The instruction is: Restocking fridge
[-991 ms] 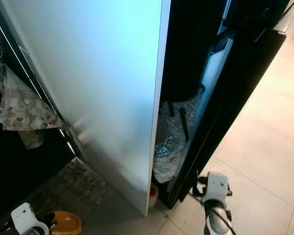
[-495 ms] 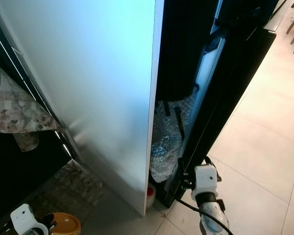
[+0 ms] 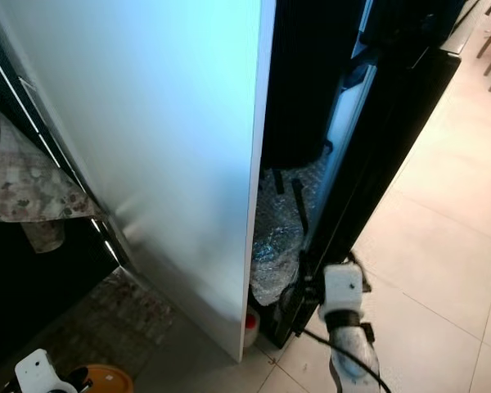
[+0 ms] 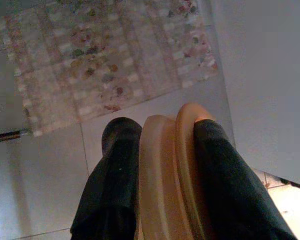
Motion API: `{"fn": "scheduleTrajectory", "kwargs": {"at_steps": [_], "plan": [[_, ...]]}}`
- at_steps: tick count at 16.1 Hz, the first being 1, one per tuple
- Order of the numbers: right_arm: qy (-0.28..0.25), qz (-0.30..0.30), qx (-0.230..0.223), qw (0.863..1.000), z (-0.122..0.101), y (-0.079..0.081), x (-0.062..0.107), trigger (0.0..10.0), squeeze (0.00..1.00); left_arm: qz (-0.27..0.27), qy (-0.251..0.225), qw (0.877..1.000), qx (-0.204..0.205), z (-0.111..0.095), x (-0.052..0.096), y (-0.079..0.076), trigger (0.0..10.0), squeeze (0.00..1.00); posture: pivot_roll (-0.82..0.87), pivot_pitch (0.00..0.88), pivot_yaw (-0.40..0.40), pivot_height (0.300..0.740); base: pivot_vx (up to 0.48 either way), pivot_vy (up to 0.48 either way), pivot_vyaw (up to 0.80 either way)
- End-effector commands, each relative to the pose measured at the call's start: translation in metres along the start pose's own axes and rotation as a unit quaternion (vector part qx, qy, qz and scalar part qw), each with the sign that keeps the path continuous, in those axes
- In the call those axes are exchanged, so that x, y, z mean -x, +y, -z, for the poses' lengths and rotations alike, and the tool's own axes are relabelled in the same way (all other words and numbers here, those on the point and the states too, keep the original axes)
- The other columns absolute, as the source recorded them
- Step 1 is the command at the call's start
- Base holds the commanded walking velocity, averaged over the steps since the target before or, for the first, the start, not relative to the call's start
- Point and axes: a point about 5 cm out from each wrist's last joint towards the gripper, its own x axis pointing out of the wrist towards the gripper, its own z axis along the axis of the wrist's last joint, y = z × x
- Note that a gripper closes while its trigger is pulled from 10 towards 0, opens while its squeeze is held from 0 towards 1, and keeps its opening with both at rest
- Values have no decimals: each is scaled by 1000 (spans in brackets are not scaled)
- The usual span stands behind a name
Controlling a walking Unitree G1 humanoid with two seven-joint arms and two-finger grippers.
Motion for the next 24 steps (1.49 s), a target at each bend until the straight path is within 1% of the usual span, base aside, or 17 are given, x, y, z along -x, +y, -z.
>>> {"fn": "scheduleTrajectory", "kwargs": {"at_steps": [1, 3, 4, 5, 7, 8, 9, 10, 11, 13, 16, 17, 18, 19, 21, 24], "plan": [[-5, 15, -10, 1000, -6, -2, -4, 10000, 0, -7, 15, 1000, -15, 6, 1, 5, 10000, 0, 23, 0, -1, 740, 0, 0, 0], [-22, 15, -19, 999, -18, 3, -15, 10000, 0, -8, 12, 1000, -16, 4, 1, 5, 10000, 0, 25, 0, 1, 740, 0, 0, 0], [-24, 26, -21, 999, -20, 4, -18, 10000, 0, -7, 11, 1000, -16, 3, 1, 4, 10000, 0, 28, 0, 0, 740, 0, 0, 0], [-28, 50, -24, 998, -24, 2, -20, 10000, 0, -6, 10, 1000, -15, 2, 0, 4, 10000, 0, 31, 0, 2, 740, 0, 0, 0], [-35, 61, -27, 997, -27, 2, -21, 10000, 0, -6, 10, 1000, -15, 2, 0, 4, 10000, 0, 28, 0, 6, 740, 0, 0, 0], [-37, 69, -22, 997, -29, 3, -22, 10000, 0, -7, 10, 1000, -18, 2, 0, 5, 10000, 0, 27, 0, 6, 740, 0, 0, 0], [-39, 90, -23, 995, -30, 2, -21, 10000, 0, -8, 11, 1000, -18, 3, 1, 6, 10000, 0, 32, 0, 6, 740, 0, 0, 0], [-41, 98, -21, 994, -31, 2, -20, 10000, 0, -9, 11, 1000, -18, 3, 1, 6, 10000, 0, 32, 0, 6, 740, 0, 0, 0], [-41, 118, -15, 992, -31, -2, -19, 10000, 0, -9, 12, 1000, -19, 3, 1, 7, 10000, 0, 33, 0, 9, 740, 0, 0, 0], [-39, 132, -15, 990, -31, -6, -18, 10000, 0, -10, 12, 1000, -20, 3, 1, 8, 10000, 0, 33, 0, 11, 740, 0, 0, 0], [-35, 135, -13, 990, -30, -7, -19, 10000, 0, -10, 13, 1000, -21, 3, 1, 8, 10000, 0, 33, 0, 11, 740, 0, 0, 0], [-33, 127, -15, 991, -29, -4, -19, 10000, 0, -9, 12, 1000, -21, 3, 1, 7, 10000, 0, 37, 0, 8, 740, 0, 0, 0], [-26, 100, -21, 994, -27, 3, -21, 10000, 0, -9, 10, 1000, -21, 2, 1, 6, 10000, 0, 38, 0, 8, 740, 0, 0, 0], [-27, 95, -20, 995, -28, 5, -22, 10000, 0, -9, 10, 1000, -21, 2, 1, 6, 10000, 0, 38, 0, 7, 740, 0, 0, 0], [-25, 61, -28, 997, -29, 13, -24, 10000, 0, -7, 14, 1000, -25, 5, 1, 6, 10000, 0, 35, 0, 5, 740, 0, 0, 0], [-27, 63, -27, 997, -29, 13, -23, 10000, 0, -6, 16, 999, -28, 7, 1, 5, 10000, 0, 31, 0, 5, 740, 0, 0, 0]]}}
